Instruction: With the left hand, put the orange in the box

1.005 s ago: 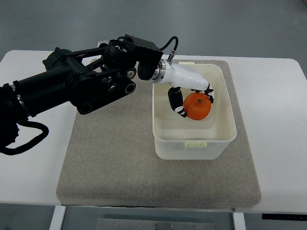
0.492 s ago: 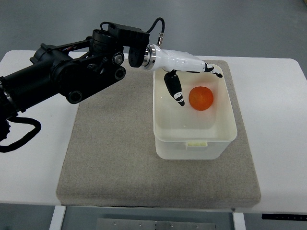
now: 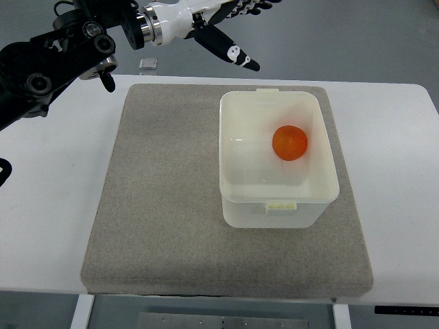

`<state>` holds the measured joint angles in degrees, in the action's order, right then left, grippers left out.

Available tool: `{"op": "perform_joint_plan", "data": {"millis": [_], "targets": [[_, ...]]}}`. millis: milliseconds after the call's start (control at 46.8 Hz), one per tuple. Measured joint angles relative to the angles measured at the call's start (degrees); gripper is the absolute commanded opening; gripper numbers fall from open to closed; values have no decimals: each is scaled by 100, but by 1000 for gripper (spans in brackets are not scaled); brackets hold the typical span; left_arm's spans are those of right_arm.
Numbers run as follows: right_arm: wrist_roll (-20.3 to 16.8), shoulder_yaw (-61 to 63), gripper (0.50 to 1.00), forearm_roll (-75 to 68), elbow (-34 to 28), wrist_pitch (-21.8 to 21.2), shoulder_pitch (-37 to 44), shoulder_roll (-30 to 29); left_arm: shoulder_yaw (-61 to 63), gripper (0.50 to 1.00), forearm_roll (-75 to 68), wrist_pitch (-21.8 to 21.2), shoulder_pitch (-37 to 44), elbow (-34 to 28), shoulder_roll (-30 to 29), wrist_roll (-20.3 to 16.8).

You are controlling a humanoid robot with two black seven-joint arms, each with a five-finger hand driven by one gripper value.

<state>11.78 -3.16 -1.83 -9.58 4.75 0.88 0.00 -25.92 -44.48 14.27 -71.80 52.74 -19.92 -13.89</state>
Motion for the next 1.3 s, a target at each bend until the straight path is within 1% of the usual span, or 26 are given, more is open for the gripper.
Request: {"op": "perform_joint_plan", "data": {"millis": [86,171,235,406,642,727,834,1027,1155,1241,1305], "targets": [[0,0,926,0,1,0,-1,0,1,996,680,-312,95,-246,-1,0],[-1,0,926,0,2,0,1,0,1,996,1101,-677,217,-571,-2,0],[0,0,926,0,3,0,1,0,1,996,1361,-866,318,-770,3,0],[-1,0,926,1,1,0,4,0,-16,996,2059,-908,737,-1128,6,0],[0,0,926,1,-1,0,2,0,-24,996,2574,-763,1267,-1239,0,0],[0,0,926,1,0,0,0,0,-30,996,2705,-546,1444,-1240,-6,0],[0,0,926,1,0,0,2,0,-44,996,3085,-116,1565,-1328,-16,3],[0,0,926,2,-1,0,0,0,-46,996,4256,952,1580,-1773,-16,12],[0,0,926,2,0,0,5,0,-43,996,5001,1711,1581,-2374,-28,69],[0,0,926,2,0,0,1,0,-41,996,5214,2001,1581,-2693,8,182],[0,0,926,2,0,0,0,0,-56,996,5256,2066,1581,-2813,13,286]]}}
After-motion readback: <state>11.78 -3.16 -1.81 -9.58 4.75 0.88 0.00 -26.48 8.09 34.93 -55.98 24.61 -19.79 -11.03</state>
